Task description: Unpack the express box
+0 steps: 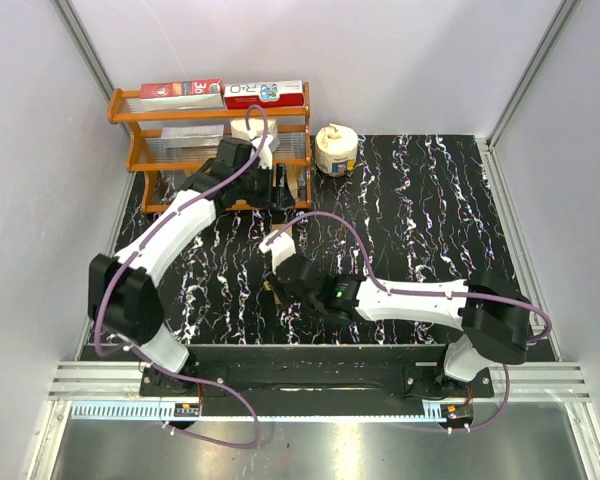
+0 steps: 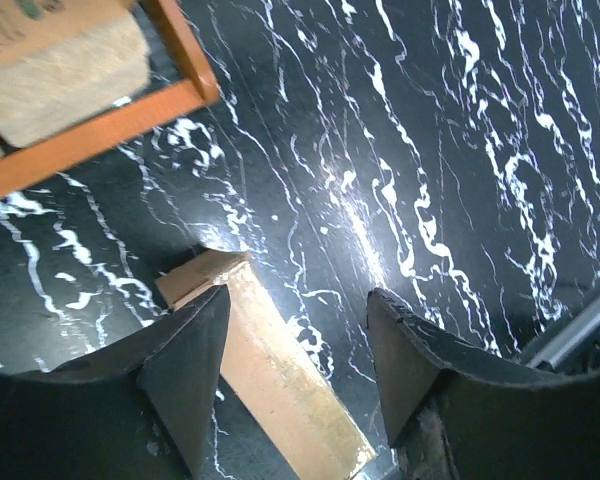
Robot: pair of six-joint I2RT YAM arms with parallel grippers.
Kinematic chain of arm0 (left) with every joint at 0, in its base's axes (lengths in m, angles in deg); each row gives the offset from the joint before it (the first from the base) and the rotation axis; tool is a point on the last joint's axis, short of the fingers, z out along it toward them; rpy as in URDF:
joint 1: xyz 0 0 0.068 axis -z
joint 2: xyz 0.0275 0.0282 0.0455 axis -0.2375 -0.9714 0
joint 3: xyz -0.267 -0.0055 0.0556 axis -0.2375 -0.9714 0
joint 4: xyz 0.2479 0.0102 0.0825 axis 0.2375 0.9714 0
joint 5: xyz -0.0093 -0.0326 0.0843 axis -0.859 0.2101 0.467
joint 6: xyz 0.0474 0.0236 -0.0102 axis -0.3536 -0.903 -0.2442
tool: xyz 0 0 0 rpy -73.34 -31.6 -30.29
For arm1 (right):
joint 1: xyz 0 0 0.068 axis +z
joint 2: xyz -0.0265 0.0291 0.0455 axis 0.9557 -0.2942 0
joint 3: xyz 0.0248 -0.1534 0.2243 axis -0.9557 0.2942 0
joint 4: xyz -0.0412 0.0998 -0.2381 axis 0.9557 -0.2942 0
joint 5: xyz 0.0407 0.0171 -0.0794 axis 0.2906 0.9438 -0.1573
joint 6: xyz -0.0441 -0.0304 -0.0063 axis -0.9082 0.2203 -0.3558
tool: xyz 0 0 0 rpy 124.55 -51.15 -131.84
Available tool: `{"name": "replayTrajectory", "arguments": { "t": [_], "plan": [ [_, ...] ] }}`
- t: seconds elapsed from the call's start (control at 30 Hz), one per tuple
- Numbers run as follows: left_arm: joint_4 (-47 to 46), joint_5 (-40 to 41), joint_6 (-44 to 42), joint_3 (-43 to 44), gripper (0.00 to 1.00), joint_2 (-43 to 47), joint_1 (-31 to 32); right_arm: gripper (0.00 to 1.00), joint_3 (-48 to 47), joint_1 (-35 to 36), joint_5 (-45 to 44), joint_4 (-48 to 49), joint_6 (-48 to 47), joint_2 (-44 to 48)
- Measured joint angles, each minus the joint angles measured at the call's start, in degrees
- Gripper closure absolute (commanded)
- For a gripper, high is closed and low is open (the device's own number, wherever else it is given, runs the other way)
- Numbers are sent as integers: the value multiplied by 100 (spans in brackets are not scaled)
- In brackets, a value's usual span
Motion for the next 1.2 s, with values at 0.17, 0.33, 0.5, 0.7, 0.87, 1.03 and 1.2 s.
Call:
{"name": "replayTrajectory", "arguments": {
  "t": [0.17,0.33,0.5,0.7,0.87,1.03,1.2],
  "plan": [
    [11,-498,4,101,41,-560,155,100,149,70,-538,162,52,-48],
    [20,-680,-2,131,44,-1008,378,100,348,173,-872,63,271,-22],
    [153,-693,-20,131,46,-1283,450,100,544,208,-1139,-330,614,260],
    [149,-684,-90,4,46,-1296,448,100,922,210,-1663,-920,1237,911],
    [90,-702,-205,-164,48,-1172,448,100,1095,208,-2133,-1390,1871,1095],
    [66,-723,-361,-332,48,-1043,446,100,1263,94,-2321,-1722,2599,1150],
    [31,-793,-485,-658,48,-772,444,100,1478,-289,-2297,-1860,3014,1486]
  ]
}}
